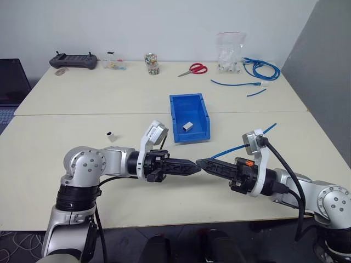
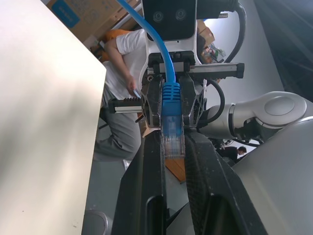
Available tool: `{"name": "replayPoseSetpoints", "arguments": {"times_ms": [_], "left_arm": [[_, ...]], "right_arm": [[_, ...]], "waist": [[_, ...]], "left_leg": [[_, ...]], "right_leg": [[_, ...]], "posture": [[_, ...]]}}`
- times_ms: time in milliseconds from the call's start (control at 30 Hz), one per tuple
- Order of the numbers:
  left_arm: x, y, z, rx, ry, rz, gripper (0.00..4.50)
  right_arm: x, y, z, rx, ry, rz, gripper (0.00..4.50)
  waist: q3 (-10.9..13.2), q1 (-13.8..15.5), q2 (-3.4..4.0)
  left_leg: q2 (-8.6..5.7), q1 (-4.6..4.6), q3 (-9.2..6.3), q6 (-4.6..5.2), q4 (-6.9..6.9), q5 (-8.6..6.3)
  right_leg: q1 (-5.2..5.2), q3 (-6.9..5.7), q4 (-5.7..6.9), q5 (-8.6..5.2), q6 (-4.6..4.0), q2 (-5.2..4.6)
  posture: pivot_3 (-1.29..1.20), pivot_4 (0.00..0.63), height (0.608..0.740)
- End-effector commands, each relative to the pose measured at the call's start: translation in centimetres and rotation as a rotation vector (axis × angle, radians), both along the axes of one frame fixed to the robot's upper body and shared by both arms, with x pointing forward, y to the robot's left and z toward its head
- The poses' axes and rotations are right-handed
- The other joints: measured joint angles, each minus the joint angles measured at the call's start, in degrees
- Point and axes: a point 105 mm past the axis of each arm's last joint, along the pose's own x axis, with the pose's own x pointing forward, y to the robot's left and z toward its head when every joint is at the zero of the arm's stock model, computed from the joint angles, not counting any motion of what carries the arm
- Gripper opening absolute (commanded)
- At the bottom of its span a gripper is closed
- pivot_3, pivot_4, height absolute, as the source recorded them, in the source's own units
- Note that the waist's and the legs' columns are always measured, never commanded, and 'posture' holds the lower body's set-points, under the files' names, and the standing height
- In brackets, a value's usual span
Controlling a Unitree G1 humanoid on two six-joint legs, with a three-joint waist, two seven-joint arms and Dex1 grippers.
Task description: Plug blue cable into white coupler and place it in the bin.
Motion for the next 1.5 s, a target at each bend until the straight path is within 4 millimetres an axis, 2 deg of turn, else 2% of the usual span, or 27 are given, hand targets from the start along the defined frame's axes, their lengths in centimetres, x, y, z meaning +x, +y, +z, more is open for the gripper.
{"name": "replayPoseSetpoints", "arguments": {"times_ms": [33, 167, 333, 400, 467, 533, 633, 767, 867, 1100, 1400, 1500], "left_arm": [[-1.0, 0.0, 0.4, 0.007, -0.039, -0.052, 1.54], [-2.0, 0.5, -0.4, 0.071, -0.122, -0.085, 2.28], [-1.3, 2.1, -1.7, 0.184, -0.258, 0.002, 3.27], [-0.5, 3.2, -3.3, 0.276, -0.340, 0.097, 3.66], [1.6, 4.9, -5.4, 0.422, -0.478, 0.298, 4.08], [3.1, 6.4, -6.5, 0.534, -0.602, 0.477, 4.45], [5.5, 9.8, -7.0, 0.731, -0.774, 0.842, 4.49], [7.2, 14.5, -6.8, 0.936, -0.864, 1.272, 4.49], [7.6, 16.0, -7.1, 0.998, -0.839, 1.461, 4.49], [9.1, 16.7, -8.5, 1.023, -0.646, 1.779, 4.49], [13.0, 16.2, -8.5, 0.945, -0.515, 1.966, 4.49], [14.0, 15.5, -9.2, 0.845, -0.380, 1.993, 4.49]], "right_arm": [[-0.1, 0.2, 0.9, 0.021, -0.030, 0.002, 0.17], [0.2, 0.0, 0.7, 0.011, -0.029, -0.012, 0.17], [0.6, -0.2, 0.4, -0.010, -0.046, -0.019, 0.17], [1.1, -0.3, 0.5, -0.002, -0.051, -0.035, 0.17], [1.6, -0.2, 0.5, 0.001, -0.061, -0.043, 0.17], [1.9, -0.2, 0.5, -0.003, -0.068, -0.041, 0.17], [2.3, -0.2, 0.5, -0.009, -0.083, -0.034, 0.17], [2.8, -0.1, 0.5, -0.018, -0.098, -0.013, 0.17], [3.0, 0.0, 0.6, -0.023, -0.105, 0.000, 0.17], [3.3, -0.1, 0.7, -0.038, -0.117, 0.011, 0.17], [3.5, -0.4, 0.8, -0.059, -0.123, 0.004, 0.17], [3.5, -0.5, 0.8, -0.069, -0.126, -0.001, 0.17]], "waist": [[0.00, 0.00, 0.00], [0.02, -0.03, 0.03], [0.05, 0.04, 0.06], [0.06, 0.06, 0.09], [0.08, -0.12, 0.16], [0.10, -0.02, 0.16], [0.11, 0.21, 0.17], [0.16, 1.02, 0.06], [0.15, 1.50, 0.05], [0.13, 1.90, 0.04], [0.10, 1.93, 0.00], [0.10, 1.94, -0.01]], "left_leg": [[0.00, 0.00, 0.00, 0.00, 0.00, 0.00], [0.01, 0.00, -0.03, 0.00, 0.00, 0.00], [0.01, 0.00, -0.04, 0.00, -0.03, 0.00], [0.01, 0.00, -0.05, 0.00, -0.03, 0.00], [0.02, 0.03, -0.03, 0.01, -0.05, 0.00], [0.01, 0.06, 0.05, 0.01, -0.13, 0.00], [0.03, 0.04, 0.03, 0.01, -0.16, -0.01], [0.04, -0.12, -0.10, 0.02, -0.13, -0.01], [0.04, -0.22, -0.19, 0.02, -0.08, -0.01], [-0.01, -0.49, -0.49, 0.01, 0.07, -0.01], [-0.03, -0.49, -0.52, 0.02, 0.14, 0.01], [-0.02, -0.51, -0.53, 0.02, 0.13, 0.01]], "right_leg": [[0.00, -0.01, 0.00, 0.00, 0.00, 0.00], [0.00, -0.03, 0.00, 0.00, 0.00, 0.00], [-0.01, -0.05, -0.01, 0.00, -0.02, -0.01], [0.00, -0.05, -0.01, -0.01, -0.02, -0.01], [0.00, -0.03, -0.04, 0.00, -0.02, -0.02], [-0.01, 0.05, -0.03, 0.00, -0.02, -0.04], [-0.02, 0.04, -0.08, 0.15, -0.28, -0.09], [-0.03, -0.11, -0.14, 0.20, -0.26, -0.17], [-0.04, -0.27, -0.13, 0.22, -0.26, -0.21], [-0.03, -0.67, -0.15, 0.26, -0.31, -0.29], [-0.02, -0.74, -0.05, 0.37, -0.39, -0.25], [-0.03, -0.76, -0.05, 0.38, -0.40, -0.25]], "posture": [[0.00, 0.150, 0.740], [0.00, 0.150, 0.740], [0.00, 0.150, 0.740], [0.00, 0.150, 0.740], [0.00, 0.150, 0.740], [0.00, 0.150, 0.740], [0.00, 0.150, 0.740], [0.00, 0.150, 0.740], [0.00, 0.150, 0.740], [0.00, 0.150, 0.740], [0.00, 0.150, 0.740], [0.00, 0.150, 0.740]]}}
